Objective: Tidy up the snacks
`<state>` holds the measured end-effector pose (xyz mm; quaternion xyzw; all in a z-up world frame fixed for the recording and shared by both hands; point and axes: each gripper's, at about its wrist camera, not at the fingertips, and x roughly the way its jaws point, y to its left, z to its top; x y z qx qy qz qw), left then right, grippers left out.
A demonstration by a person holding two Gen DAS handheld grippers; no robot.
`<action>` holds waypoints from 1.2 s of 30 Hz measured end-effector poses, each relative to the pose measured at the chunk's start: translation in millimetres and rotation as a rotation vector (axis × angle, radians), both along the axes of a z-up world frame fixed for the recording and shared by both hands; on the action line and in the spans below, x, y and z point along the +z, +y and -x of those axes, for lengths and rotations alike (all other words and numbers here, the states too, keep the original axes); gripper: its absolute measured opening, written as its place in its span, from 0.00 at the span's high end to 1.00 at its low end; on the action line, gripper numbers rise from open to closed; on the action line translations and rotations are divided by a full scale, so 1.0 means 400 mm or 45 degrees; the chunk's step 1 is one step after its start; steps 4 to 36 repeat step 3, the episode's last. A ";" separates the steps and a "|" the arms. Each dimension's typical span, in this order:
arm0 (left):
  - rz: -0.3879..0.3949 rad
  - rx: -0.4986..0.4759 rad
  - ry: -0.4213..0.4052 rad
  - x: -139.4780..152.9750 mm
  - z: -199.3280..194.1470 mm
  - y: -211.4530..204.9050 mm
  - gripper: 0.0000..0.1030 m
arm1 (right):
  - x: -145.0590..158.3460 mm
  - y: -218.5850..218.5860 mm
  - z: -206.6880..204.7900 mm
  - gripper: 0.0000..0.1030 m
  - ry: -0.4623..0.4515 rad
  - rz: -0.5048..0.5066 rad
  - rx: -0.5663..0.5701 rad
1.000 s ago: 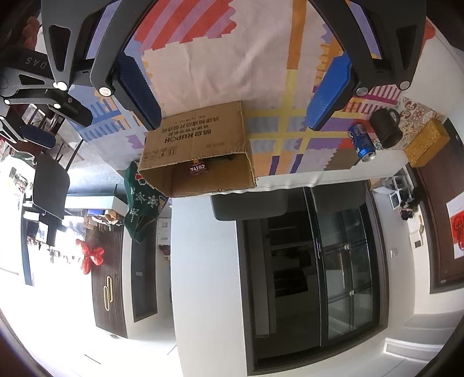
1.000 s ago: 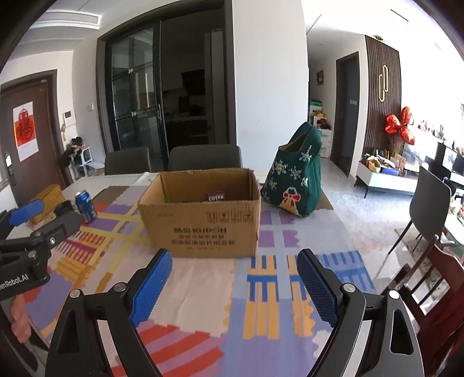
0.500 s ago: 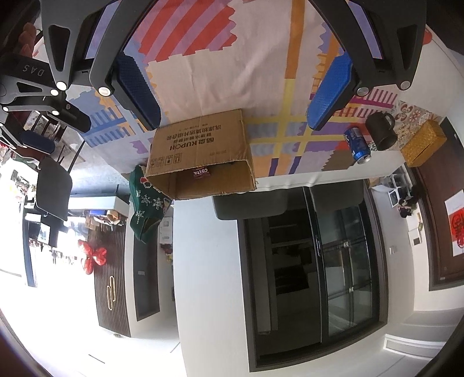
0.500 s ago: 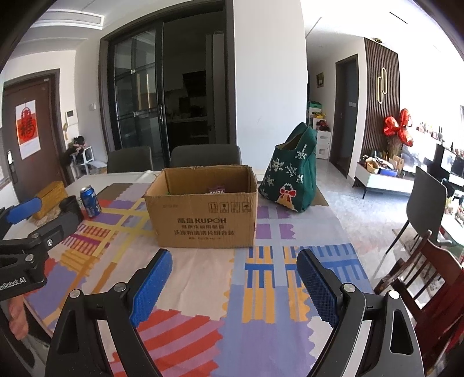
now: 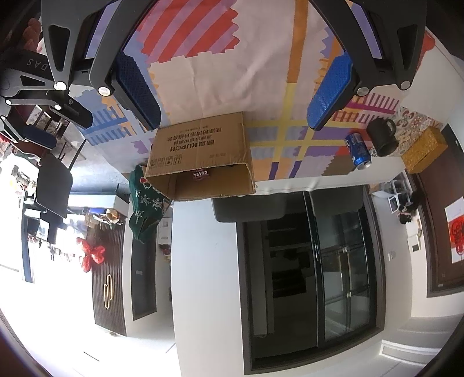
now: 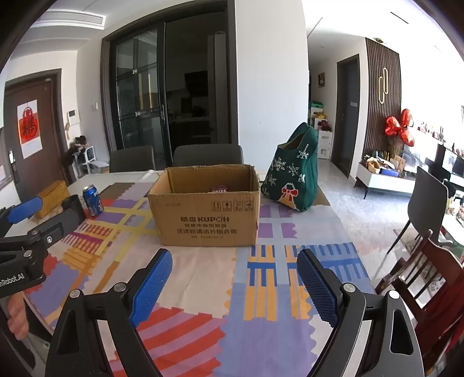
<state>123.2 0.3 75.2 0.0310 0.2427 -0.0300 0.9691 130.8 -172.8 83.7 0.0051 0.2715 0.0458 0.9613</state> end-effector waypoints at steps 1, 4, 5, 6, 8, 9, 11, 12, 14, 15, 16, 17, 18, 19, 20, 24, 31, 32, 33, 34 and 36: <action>0.005 0.003 0.001 -0.001 -0.001 0.001 0.00 | 0.000 0.000 0.000 0.14 0.001 0.003 -0.002; 0.005 0.004 0.007 -0.003 -0.004 0.002 0.00 | 0.000 0.001 -0.002 0.14 0.002 0.004 0.000; 0.005 0.004 0.007 -0.003 -0.004 0.002 0.00 | 0.000 0.001 -0.002 0.14 0.002 0.004 0.000; 0.005 0.004 0.007 -0.003 -0.004 0.002 0.00 | 0.000 0.001 -0.002 0.14 0.002 0.004 0.000; 0.005 0.004 0.007 -0.003 -0.004 0.002 0.00 | 0.000 0.001 -0.002 0.14 0.002 0.004 0.000; 0.005 0.004 0.007 -0.003 -0.004 0.002 0.00 | 0.000 0.001 -0.002 0.14 0.002 0.004 0.000; 0.005 0.004 0.007 -0.003 -0.004 0.002 0.00 | 0.000 0.001 -0.002 0.14 0.002 0.004 0.000; 0.005 0.004 0.007 -0.003 -0.004 0.002 0.00 | 0.000 0.001 -0.002 0.14 0.002 0.004 0.000; 0.005 0.004 0.007 -0.003 -0.004 0.002 0.00 | 0.000 0.001 -0.002 0.14 0.002 0.004 0.000; 0.005 0.004 0.007 -0.003 -0.004 0.002 0.00 | 0.000 0.001 -0.002 0.14 0.002 0.004 0.000; 0.005 0.004 0.007 -0.003 -0.004 0.002 0.00 | 0.000 0.001 -0.002 0.14 0.002 0.004 0.000; 0.005 0.004 0.007 -0.003 -0.004 0.002 0.00 | 0.000 0.001 -0.002 0.14 0.002 0.004 0.000; 0.005 0.004 0.007 -0.003 -0.004 0.002 0.00 | 0.000 0.001 -0.002 0.14 0.002 0.004 0.000; 0.005 0.004 0.007 -0.003 -0.004 0.002 0.00 | 0.000 0.001 -0.002 0.14 0.002 0.004 0.000; 0.005 0.004 0.007 -0.003 -0.004 0.002 0.00 | 0.000 0.001 -0.002 0.14 0.002 0.004 0.000; 0.005 0.004 0.007 -0.003 -0.004 0.002 0.00 | 0.000 0.001 -0.002 0.14 0.002 0.004 0.000; 0.005 0.004 0.007 -0.003 -0.004 0.002 0.00 | 0.000 0.001 -0.002 0.14 0.002 0.004 0.000; 0.005 0.004 0.007 -0.003 -0.004 0.002 0.00 | 0.000 0.001 -0.002 0.14 0.002 0.004 0.000; 0.005 0.004 0.007 -0.003 -0.004 0.002 0.00 | 0.000 0.001 -0.002 0.14 0.002 0.004 0.000; 0.005 0.004 0.007 -0.003 -0.004 0.002 0.00 | 0.000 0.001 -0.002 0.14 0.002 0.004 0.000; 0.005 0.004 0.007 -0.003 -0.004 0.002 0.00 | 0.000 0.001 -0.002 0.14 0.002 0.004 0.000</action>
